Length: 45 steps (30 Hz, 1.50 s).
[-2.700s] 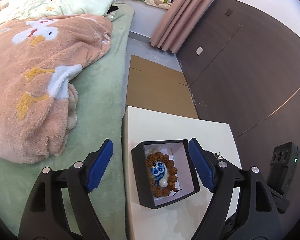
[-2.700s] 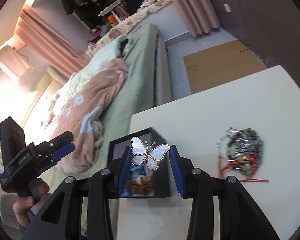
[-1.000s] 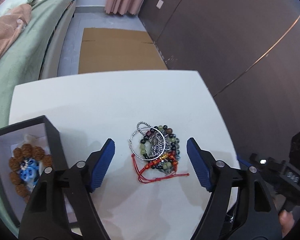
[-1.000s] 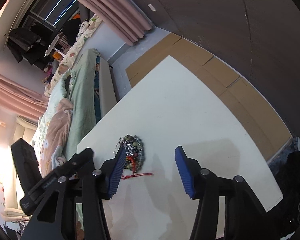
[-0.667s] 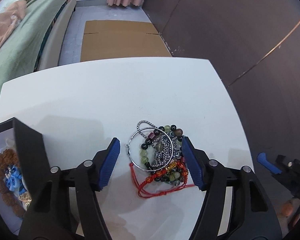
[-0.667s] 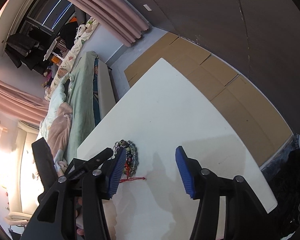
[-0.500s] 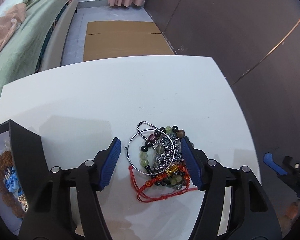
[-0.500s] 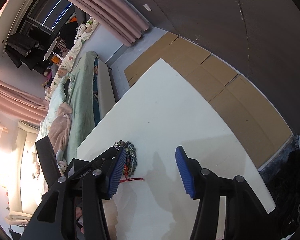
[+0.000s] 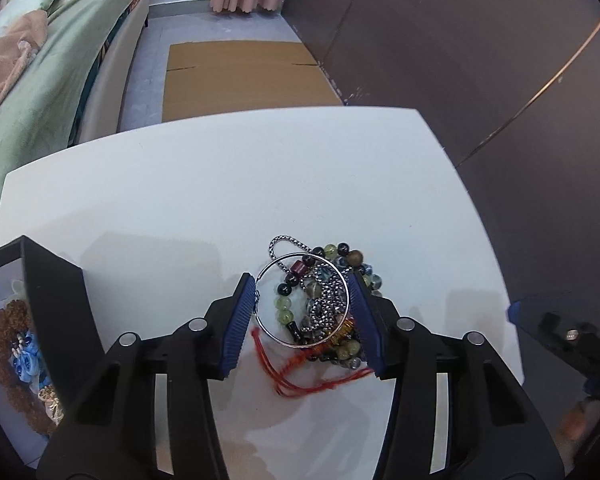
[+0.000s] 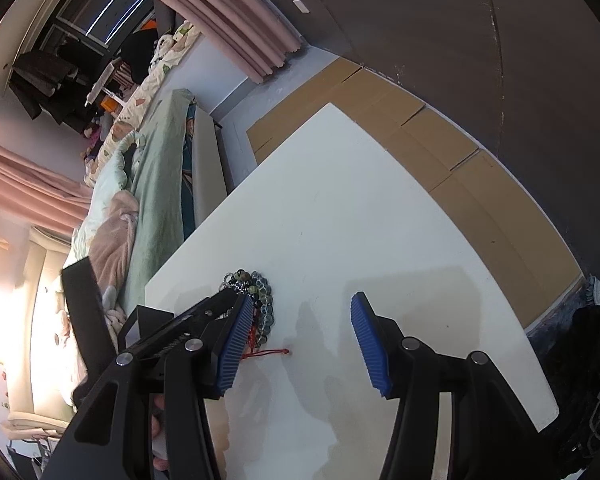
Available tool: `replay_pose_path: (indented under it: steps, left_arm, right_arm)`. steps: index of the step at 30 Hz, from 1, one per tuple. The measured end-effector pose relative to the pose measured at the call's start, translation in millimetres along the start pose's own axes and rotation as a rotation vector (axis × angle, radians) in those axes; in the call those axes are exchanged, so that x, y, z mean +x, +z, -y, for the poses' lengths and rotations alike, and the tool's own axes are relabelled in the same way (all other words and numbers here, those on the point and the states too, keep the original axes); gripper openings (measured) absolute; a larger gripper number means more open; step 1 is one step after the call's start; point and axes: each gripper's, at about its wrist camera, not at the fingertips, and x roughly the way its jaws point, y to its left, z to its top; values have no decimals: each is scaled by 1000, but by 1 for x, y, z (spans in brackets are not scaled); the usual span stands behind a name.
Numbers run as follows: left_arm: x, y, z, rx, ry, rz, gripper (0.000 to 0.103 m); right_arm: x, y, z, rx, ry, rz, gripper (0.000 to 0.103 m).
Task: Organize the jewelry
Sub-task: 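Grasp the silver hoop from the pile with the left gripper, then lift the hoop toward the box with the left gripper while the right grasps the red-string bracelet, then drop the hoop into the box with the left gripper while the right carries the bracelet toward it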
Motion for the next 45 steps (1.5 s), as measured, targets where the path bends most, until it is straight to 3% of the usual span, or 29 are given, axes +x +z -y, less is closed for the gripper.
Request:
replay_pose_path:
  steps: [5,17,27,31,34,45]
  left_arm:
    - [-15,1,-6,-13,-25,21,49]
    - [-52,-2,-31,-35,-23,69,49]
    - [-83,-10,-49,-38,-20,106,49]
    - [-97,-14,-61,-53,-20,123,49]
    - [-105,-16,-70,-67,-21,132,49]
    - [-139,-24,-96,-99,-37,171,49]
  right_arm:
    - [9,-2,-11,-36,-12,-20,50]
    - [49,-15,-42,-118,-27,-127,27]
    - [77,-25,-60,-137,-57,-177,26]
    - [84,-26,-66,-139,-80,-179,22]
    - [85,-28,-69,-147,-96,-174,8]
    - [42,-35,-98,-202,-22,-69,7]
